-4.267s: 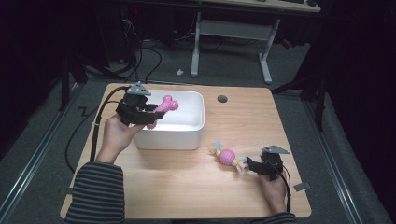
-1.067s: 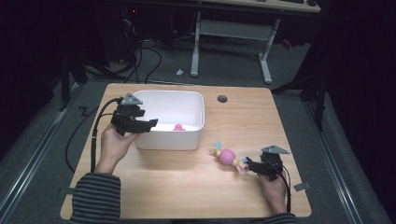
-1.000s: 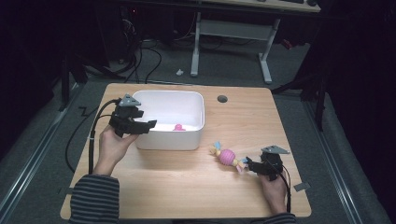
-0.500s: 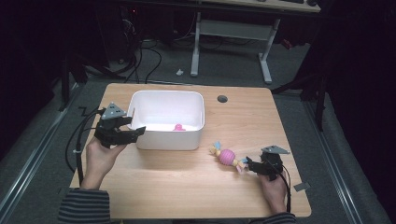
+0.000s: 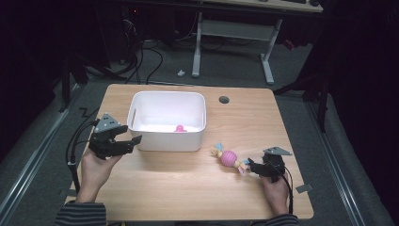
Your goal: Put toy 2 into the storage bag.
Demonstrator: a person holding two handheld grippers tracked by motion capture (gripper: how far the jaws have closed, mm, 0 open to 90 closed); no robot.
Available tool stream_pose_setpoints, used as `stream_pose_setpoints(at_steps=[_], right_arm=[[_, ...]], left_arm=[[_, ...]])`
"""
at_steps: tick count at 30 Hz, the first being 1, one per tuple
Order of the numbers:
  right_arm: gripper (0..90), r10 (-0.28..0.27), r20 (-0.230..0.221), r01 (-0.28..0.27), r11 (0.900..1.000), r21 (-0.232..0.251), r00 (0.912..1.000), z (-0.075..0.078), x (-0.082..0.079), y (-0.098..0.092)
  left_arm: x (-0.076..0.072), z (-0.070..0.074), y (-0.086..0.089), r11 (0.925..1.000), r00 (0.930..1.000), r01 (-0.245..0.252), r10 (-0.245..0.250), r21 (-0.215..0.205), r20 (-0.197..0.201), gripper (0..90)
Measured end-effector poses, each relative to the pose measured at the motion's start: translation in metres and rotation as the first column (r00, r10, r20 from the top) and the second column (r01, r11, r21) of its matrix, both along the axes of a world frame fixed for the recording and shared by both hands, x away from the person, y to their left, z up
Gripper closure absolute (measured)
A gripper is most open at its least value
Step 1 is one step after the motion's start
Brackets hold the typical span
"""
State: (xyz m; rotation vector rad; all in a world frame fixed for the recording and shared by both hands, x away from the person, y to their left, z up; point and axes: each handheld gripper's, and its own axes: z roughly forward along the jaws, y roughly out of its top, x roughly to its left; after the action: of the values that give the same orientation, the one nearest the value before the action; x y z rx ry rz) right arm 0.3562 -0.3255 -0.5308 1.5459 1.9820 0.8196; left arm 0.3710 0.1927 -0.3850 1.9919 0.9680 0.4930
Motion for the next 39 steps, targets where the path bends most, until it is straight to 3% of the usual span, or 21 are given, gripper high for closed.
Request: stream_pose_setpoints(at_steps=[6, 13, 21, 31, 35, 39], right_arm=[[23.3, 0.0, 0.0, 0.0, 1.0, 0.0, 1.0, 0.0, 0.0, 0.0], [23.3, -0.001, 0.001, 0.001, 1.0, -0.001, 1.0, 0.0, 0.0, 0.0], [23.4, -0.004, 0.002, 0.004, 1.0, -0.001, 1.0, 0.0, 0.0, 0.001], [23.3, -0.006, 0.001, 0.006, 1.0, -0.001, 1.0, 0.0, 0.0, 0.001], [23.3, -0.006, 0.001, 0.006, 1.0, -0.001, 1.0, 0.0, 0.0, 0.001], [23.3, -0.006, 0.001, 0.006, 1.0, -0.001, 1.0, 0.0, 0.0, 0.001]], left_arm=[[-0.007, -0.018, 0.004, 0.9998, 1.0, -0.002, 0.002, -0.02, 0.002, 35.7], [-0.012, -0.041, 0.012, 0.9995, 0.9996, -0.013, 0.013, -0.029, -0.025, 35.5], [-0.013, -0.062, 0.019, 0.9966, 0.9987, -0.036, 0.034, -0.074, -0.039, 35.4], [-0.007, -0.092, 0.004, 0.9984, 0.9964, -0.02, 0.016, -0.053, -0.083, 34.5], [-0.004, -0.105, -0.001, 0.9959, 0.9928, -0.009, -0.001, -0.09, -0.12, 34.5], [-0.003, -0.113, -0.006, 0.9965, 0.9906, -0.007, -0.005, -0.084, -0.137, 34.4]])
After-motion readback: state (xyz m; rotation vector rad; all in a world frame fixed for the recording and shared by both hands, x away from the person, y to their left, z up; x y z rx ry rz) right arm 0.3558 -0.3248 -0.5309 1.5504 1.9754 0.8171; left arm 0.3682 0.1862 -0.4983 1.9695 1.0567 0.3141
